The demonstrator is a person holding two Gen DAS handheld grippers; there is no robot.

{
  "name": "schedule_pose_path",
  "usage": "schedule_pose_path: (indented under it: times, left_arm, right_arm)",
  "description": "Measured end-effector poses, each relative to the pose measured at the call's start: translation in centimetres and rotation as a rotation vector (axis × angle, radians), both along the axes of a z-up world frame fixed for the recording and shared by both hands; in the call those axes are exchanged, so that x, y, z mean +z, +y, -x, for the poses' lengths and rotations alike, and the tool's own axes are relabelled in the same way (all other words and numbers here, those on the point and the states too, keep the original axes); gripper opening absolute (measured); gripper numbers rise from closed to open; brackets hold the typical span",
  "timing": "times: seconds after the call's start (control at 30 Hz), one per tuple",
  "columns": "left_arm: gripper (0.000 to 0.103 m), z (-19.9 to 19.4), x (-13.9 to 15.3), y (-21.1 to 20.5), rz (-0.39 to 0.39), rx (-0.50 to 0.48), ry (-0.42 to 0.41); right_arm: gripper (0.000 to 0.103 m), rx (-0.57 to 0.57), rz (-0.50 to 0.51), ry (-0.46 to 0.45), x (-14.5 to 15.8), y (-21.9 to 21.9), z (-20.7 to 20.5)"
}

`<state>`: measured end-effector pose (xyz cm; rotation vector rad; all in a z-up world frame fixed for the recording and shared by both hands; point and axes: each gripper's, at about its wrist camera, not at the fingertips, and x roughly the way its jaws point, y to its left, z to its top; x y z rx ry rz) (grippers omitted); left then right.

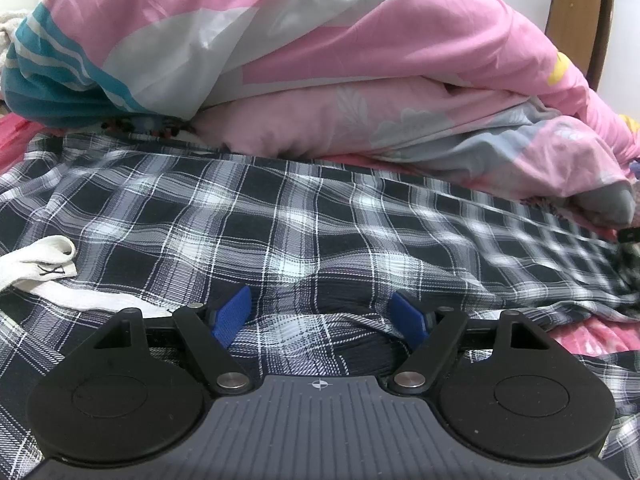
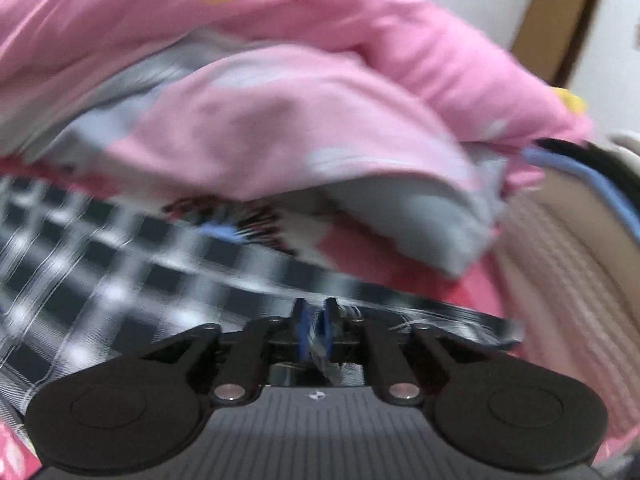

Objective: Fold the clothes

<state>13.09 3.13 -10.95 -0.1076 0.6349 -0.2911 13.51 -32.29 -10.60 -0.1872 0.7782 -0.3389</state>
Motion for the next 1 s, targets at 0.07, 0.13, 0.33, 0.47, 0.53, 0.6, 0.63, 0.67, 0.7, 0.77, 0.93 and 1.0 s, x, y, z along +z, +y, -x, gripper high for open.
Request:
schedule_pose_path:
  times: [0.07, 0.13, 0.33, 0.47, 0.53, 0.6, 0.63, 0.67, 0.7, 0.77, 0.93, 1.0]
  left_arm:
    - [0.079, 0.0, 0.0, 0.0, 0.001, -0.001, 0.0]
    - [0.079, 0.0, 0.0, 0.0, -0.002, -0.001, 0.0]
    - [0.079, 0.0, 0.0, -0.1, -0.003, -0.001, -0.001]
    - [0.079, 0.1, 0.0, -0.1, -0.001, -0.001, -0.001]
    - [0.079, 0.1, -0.1, -0.1, 0.004, 0.0, -0.002]
    - [0.079, 0.1, -0.1, -0.1, 0.007, -0.001, -0.001]
    - [0.079, 0.1, -0.2, -0.1, 0.008, -0.001, -0.001]
    - [0.079, 0.1, -0.2, -0.1, 0.007, -0.001, -0.001]
    - [0.079, 0.1, -0.2, 0.0, 0.007, -0.001, -0.001]
    - [0.08, 0.0, -0.2, 0.0, 0.007, -0.002, -0.001]
    - [0.08, 0.0, -0.2, 0.0, 0.009, -0.001, -0.001]
    - [0.08, 0.0, -0.3, 0.0, 0.01, -0.001, -0.001]
  right_arm:
    - [0.042, -0.004, -0.036, -0.056, 0.6, -0.3, 1.0]
    - [0.043, -0.053, -0.157, -0.145, 1.9, -2.2, 2.7]
    - [0.051, -0.424, -0.778, -0.344, 2.9, -12.7, 9.5]
    - [0.05, -0.557, -1.141, -0.36, -1.1, -15.9, 12.0]
    - [0.049, -0.564, -1.144, -0.353, -2.2, -15.8, 11.9]
    - [0.048, -0.552, -1.146, -0.341, -2.8, -15.5, 11.1]
    - [0.047, -0.547, -1.149, -0.334, -3.0, -15.4, 10.6]
    - [0.044, -0.545, -1.142, -0.327, -3.2, -15.2, 10.1]
    - [0.042, -0.545, -1.132, -0.321, -3.4, -15.1, 9.6]
    - [0.035, -0.541, -1.12, -0.316, -3.7, -15.0, 9.0]
    - [0.02, -0.534, -1.085, -0.312, -4.2, -14.9, 8.8]
    - [0.019, -0.536, -1.068, -0.31, -4.2, -14.9, 8.7]
